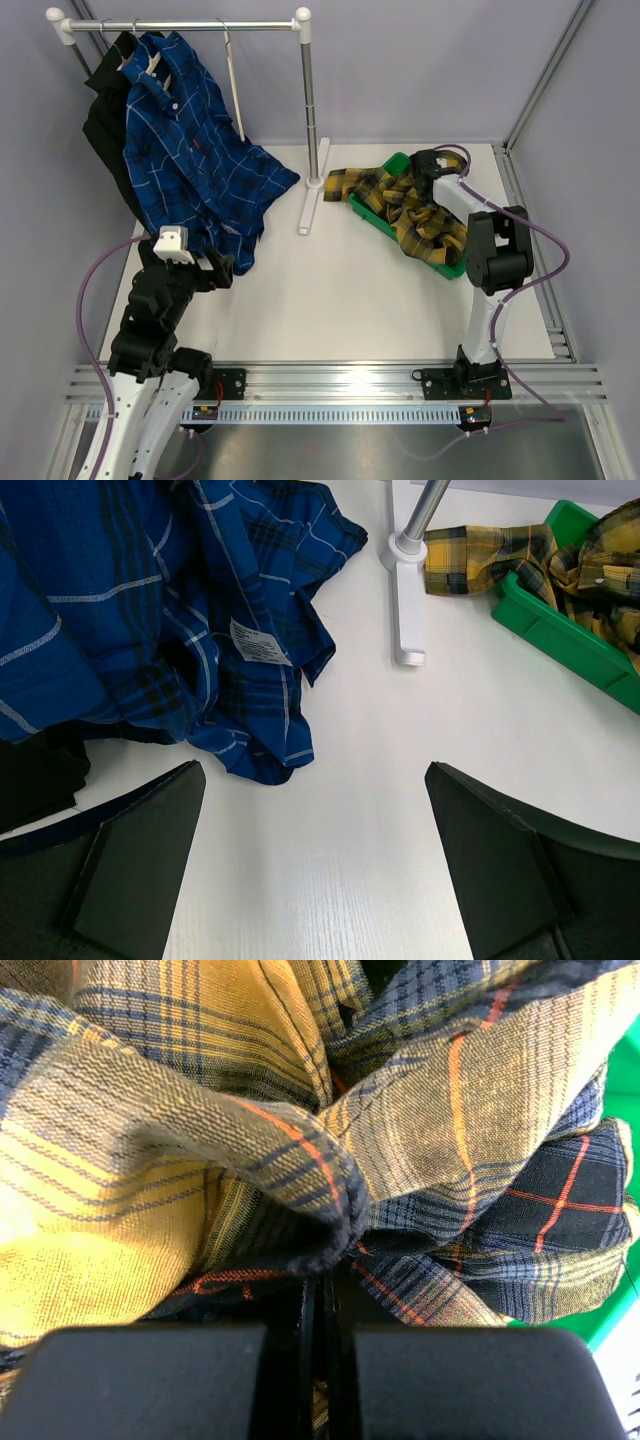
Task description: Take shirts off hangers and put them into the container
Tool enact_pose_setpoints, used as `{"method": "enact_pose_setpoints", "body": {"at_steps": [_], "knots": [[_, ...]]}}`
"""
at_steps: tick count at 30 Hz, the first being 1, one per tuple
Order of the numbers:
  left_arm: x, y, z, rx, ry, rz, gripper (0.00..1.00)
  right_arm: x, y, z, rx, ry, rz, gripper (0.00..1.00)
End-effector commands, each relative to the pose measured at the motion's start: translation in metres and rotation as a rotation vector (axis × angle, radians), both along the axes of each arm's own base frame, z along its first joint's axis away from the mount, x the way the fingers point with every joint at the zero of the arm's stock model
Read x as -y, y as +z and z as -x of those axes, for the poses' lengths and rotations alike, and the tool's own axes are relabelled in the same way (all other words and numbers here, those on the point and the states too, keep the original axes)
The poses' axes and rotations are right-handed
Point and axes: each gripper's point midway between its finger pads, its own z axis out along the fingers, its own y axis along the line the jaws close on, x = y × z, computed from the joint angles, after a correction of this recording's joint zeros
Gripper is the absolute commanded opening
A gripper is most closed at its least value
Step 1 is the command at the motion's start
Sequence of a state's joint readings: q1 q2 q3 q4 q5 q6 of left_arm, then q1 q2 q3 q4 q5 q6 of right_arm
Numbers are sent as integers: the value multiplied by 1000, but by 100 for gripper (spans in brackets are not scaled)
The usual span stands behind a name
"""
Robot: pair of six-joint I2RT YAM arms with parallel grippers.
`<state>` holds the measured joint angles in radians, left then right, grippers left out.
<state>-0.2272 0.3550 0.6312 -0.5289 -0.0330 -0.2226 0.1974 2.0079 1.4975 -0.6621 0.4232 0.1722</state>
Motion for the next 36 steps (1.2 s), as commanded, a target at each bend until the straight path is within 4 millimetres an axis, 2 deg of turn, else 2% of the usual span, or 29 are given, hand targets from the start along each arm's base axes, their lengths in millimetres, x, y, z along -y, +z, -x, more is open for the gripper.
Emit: {"method": "enact_pose_setpoints", "body": {"at_steps": [1, 4, 5, 6, 7, 9, 10, 12, 13, 17, 20, 24, 28, 30, 31, 36], "knots": [[3, 10, -4, 40, -8, 18, 99, -11, 19, 1, 13, 7, -69, 3], [3, 9, -4, 38, -9, 18, 99, -8, 47, 2, 63, 3, -61, 14], [3, 10, -4, 40, -9, 18, 99, -7, 70, 1, 117, -1, -68, 15], [3, 10, -4, 41, -9, 19, 99, -6, 81, 2, 144, -3, -68, 22], [3, 10, -4, 40, -9, 18, 99, -5, 104, 4, 196, -1, -77, 28], [4, 10, -3, 40, -11, 19, 99, -5, 126, 8, 239, 0, -86, 38], [4, 10, -3, 40, -11, 19, 99, -4, 145, 13, 283, 1, -99, 49], [4, 10, -3, 40, -11, 19, 99, -6, 160, 19, 316, 4, -121, 58], [4, 10, -3, 41, -11, 19, 99, -5, 171, 26, 349, -4, -137, 69], [4, 10, -3, 42, -12, 20, 99, -9, 186, 48, 408, -10, -200, 86], [4, 11, -3, 44, -14, 20, 99, -16, 189, 70, 442, -14, -280, 88], [4, 11, -2, 48, -16, 21, 99, -38, 185, 97, 471, 35, -410, 89], [5, 11, -2, 47, -20, 22, 99, -51, 161, 126, 423, 76, -436, 90], [5, 11, -2, 47, -20, 22, 99, -59, 151, 131, 408, 97, -439, 90], [5, 11, -2, 48, -18, 24, 99, -64, 139, 137, 383, 118, -437, 91], [6, 10, -2, 42, -23, 23, 99, -75, 112, 139, 343, 148, -431, 92]]}}
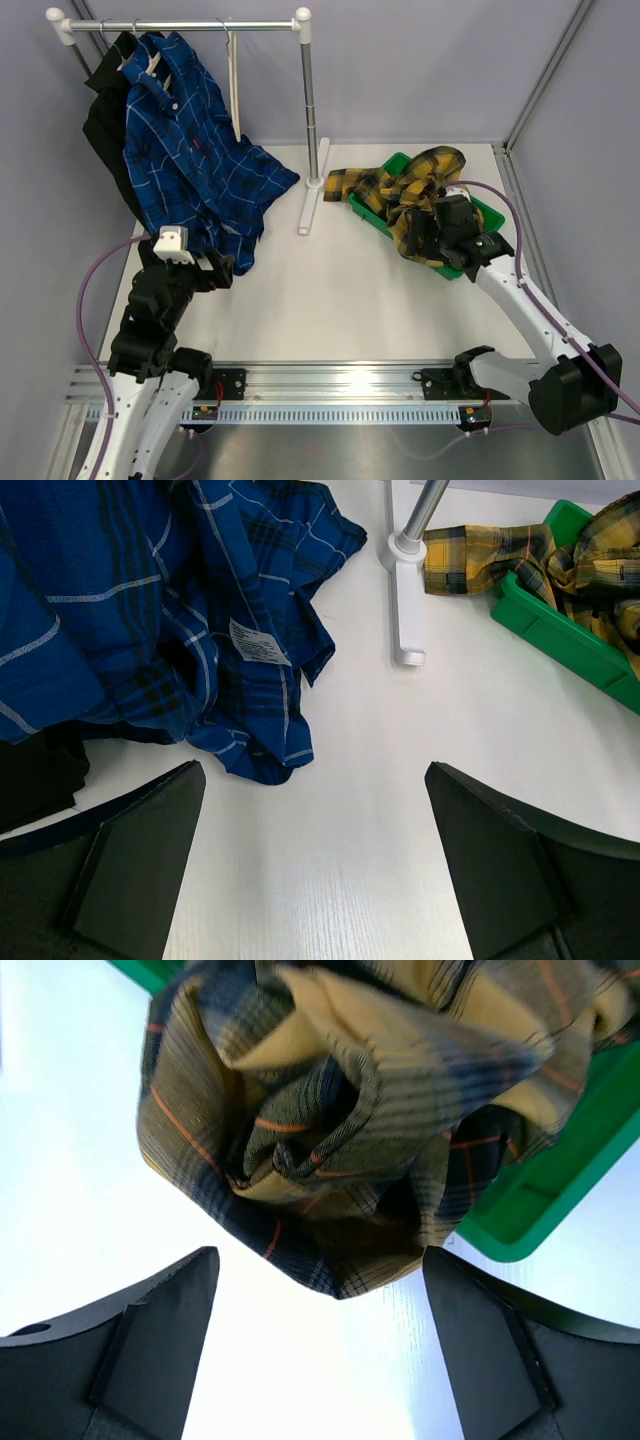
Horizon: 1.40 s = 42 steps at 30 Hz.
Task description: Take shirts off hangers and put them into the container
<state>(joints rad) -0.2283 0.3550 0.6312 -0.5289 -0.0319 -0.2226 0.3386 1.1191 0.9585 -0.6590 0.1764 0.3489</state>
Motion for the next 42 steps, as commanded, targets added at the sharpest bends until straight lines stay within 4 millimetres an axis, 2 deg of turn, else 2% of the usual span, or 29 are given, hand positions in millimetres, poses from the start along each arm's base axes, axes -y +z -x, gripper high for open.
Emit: {"method": "enact_pose_setpoints", "body": {"at_steps": [1, 4, 7, 11, 12, 14, 16, 17, 18, 20, 21, 22, 23, 25, 29, 30, 32, 33, 34, 35, 37, 38, 42], "knots": [[5, 10, -2, 43, -20, 23, 99, -13, -8, -10, 17, 17, -25, 93], [5, 11, -2, 45, -19, 23, 99, -17, -24, -16, -6, 13, -7, 92], [5, 10, -2, 40, -19, 22, 99, -16, -36, -23, -30, -8, 14, 87], [5, 10, -2, 43, -17, 23, 99, -16, -37, -33, -23, -17, 31, 64], [5, 10, -2, 42, -17, 22, 99, -13, -35, -37, -17, -30, 49, 50], [5, 10, -2, 43, -19, 23, 99, -8, -31, -40, -10, -47, 74, 34], [5, 10, -2, 43, -19, 23, 99, 0, -11, -50, 35, -82, 110, 7], [5, 10, -2, 43, -19, 23, 99, 0, -13, -49, 25, -82, 115, 7], [5, 11, -2, 45, -19, 23, 99, 5, 1, -56, 57, -103, 132, 0], [5, 10, -2, 42, -20, 23, 99, 12, 11, -61, 63, -127, 162, 0], [6, 10, -2, 42, -22, 23, 99, 13, 21, -71, 72, -139, 161, 0], [5, 10, -2, 43, -20, 23, 99, 21, 25, -77, 64, -166, 162, 0], [5, 11, -2, 45, -20, 24, 99, 26, 24, -78, 37, -176, 174, 0], [5, 9, -2, 40, -22, 23, 99, 32, 30, -95, 29, -198, 176, 0], [6, 9, -2, 40, -23, 23, 99, 47, 23, -124, -14, -223, 137, 0], [6, 10, -2, 42, -23, 23, 99, 48, 5, -130, -62, -220, 145, 0], [6, 9, -2, 40, -23, 23, 99, 51, -12, -136, -116, -210, 141, 0], [6, 9, -2, 39, -23, 23, 99, 50, -30, -141, -163, -204, 150, 0], [6, 9, -2, 40, -23, 23, 99, 50, -39, -143, -188, -198, 148, 0], [6, 9, -2, 40, -23, 23, 99, 48, -60, -142, -248, -186, 140, 0], [6, 9, -2, 40, -26, 23, 99, 44, -79, -140, -302, -170, 121, 0], [7, 9, -2, 40, -26, 23, 99, 44, -96, -137, -346, -167, 119, 0], [7, 9, -2, 38, -29, 23, 99, 45, -122, -128, -429, -161, 117, 3]]}}
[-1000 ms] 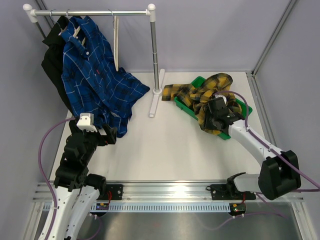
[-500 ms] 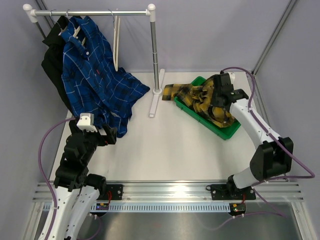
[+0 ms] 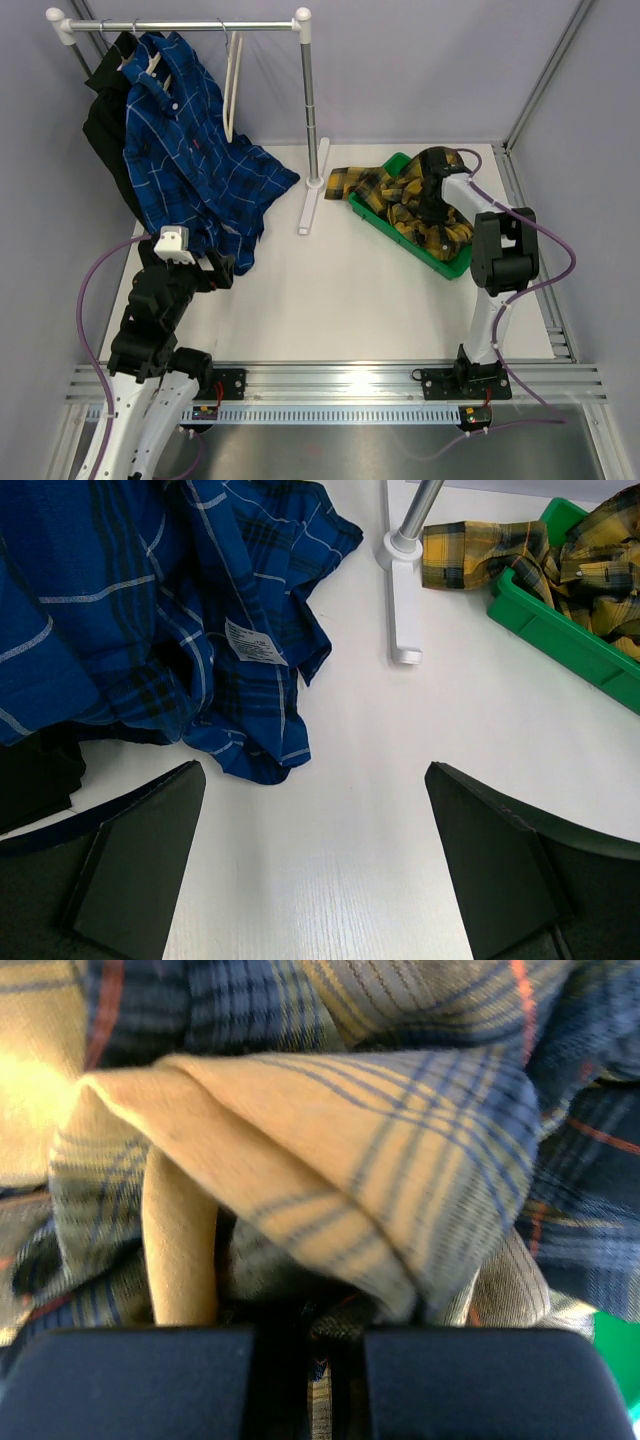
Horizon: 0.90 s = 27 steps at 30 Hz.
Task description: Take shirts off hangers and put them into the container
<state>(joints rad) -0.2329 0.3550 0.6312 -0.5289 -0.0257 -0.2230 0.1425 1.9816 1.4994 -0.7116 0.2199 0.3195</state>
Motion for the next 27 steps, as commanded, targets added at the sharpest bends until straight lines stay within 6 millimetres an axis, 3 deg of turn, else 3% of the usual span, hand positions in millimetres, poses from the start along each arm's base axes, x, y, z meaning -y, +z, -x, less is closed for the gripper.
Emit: {"method": "enact_pose_setpoints", "body": {"at_steps": [1, 4, 9, 10, 11, 14, 17, 21, 27], "knots": [[6, 9, -3, 37, -21, 21, 99, -3, -11, 11, -74, 22, -35, 4], [6, 8, -3, 34, -21, 21, 99, -1, -1, 10, -41, 24, -22, 13], [6, 8, -3, 34, -21, 21, 99, 3, 71, 4, 124, 55, -4, 38], [6, 8, -3, 34, -21, 21, 99, 3, 80, 5, 136, 62, 2, 48], [6, 8, -3, 34, -21, 21, 99, 1, 102, 3, 185, 73, 6, 52], [5, 8, -3, 34, -19, 20, 99, -8, 138, 3, 258, 108, 41, 63], [6, 8, -2, 34, -21, 21, 99, -19, 166, 1, 318, 149, 85, 68], [5, 9, -3, 36, -19, 21, 99, -53, 182, -4, 360, 239, 91, 73], [6, 9, -2, 37, -21, 21, 99, -93, 181, -26, 388, 291, 60, 74]]}}
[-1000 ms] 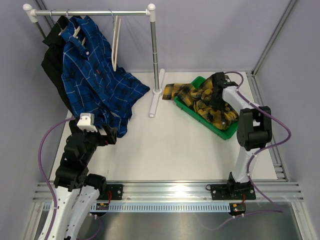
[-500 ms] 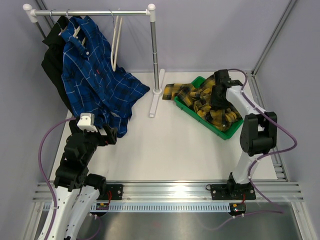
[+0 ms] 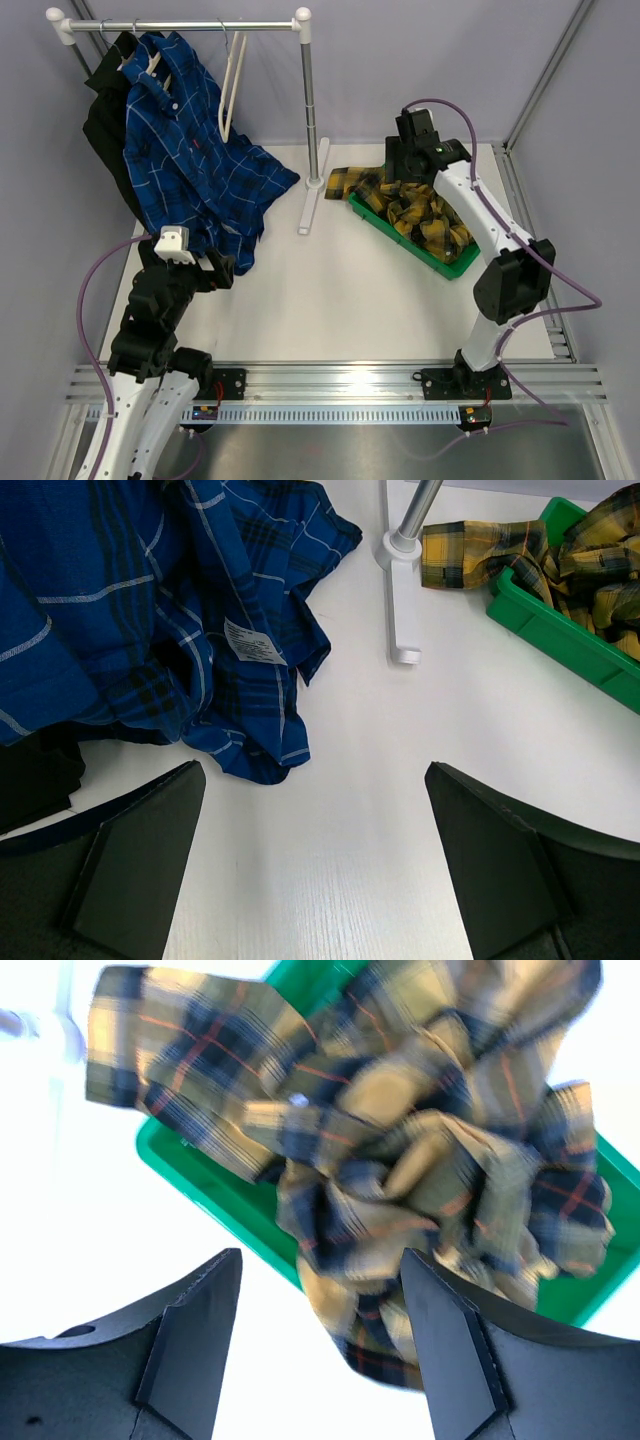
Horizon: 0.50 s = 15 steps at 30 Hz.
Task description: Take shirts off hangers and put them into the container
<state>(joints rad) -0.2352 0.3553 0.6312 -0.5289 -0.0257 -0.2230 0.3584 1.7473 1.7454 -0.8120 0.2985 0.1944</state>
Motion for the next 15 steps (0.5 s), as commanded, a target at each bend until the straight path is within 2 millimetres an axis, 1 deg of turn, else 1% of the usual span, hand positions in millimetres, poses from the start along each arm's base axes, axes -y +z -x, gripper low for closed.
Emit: {"method": "enact_pose_setpoints", "body": {"at_steps": [1, 2, 4, 5, 6, 7, 10, 11, 13, 14, 15], "knots": [[5, 9, -2, 38, -20, 21, 99, -21, 3, -18, 27, 26, 7, 74], [5, 9, -2, 38, -20, 21, 99, -29, -1, -26, 26, 23, -9, 73], [5, 9, -2, 39, -20, 22, 99, -40, -5, -34, 26, 21, -38, 74], [5, 9, -2, 39, -20, 22, 99, -47, -10, -42, 22, 9, -58, 73], [6, 9, -2, 39, -21, 22, 99, -51, -13, -46, 18, 4, -66, 73], [5, 9, -2, 39, -21, 22, 99, -58, -19, -54, 19, -1, -82, 73], [6, 9, -2, 39, -21, 21, 99, -69, -28, -66, 19, 0, -114, 72], [6, 9, -1, 39, -23, 21, 99, -74, -37, -71, 10, -2, -117, 72], [6, 9, -1, 38, -26, 21, 99, -81, -44, -78, 12, -1, -130, 72], [6, 9, -1, 39, -26, 22, 99, -84, -54, -83, 2, -5, -133, 72], [7, 9, -1, 36, -27, 21, 99, -87, -59, -85, -2, -6, -136, 71]]}}
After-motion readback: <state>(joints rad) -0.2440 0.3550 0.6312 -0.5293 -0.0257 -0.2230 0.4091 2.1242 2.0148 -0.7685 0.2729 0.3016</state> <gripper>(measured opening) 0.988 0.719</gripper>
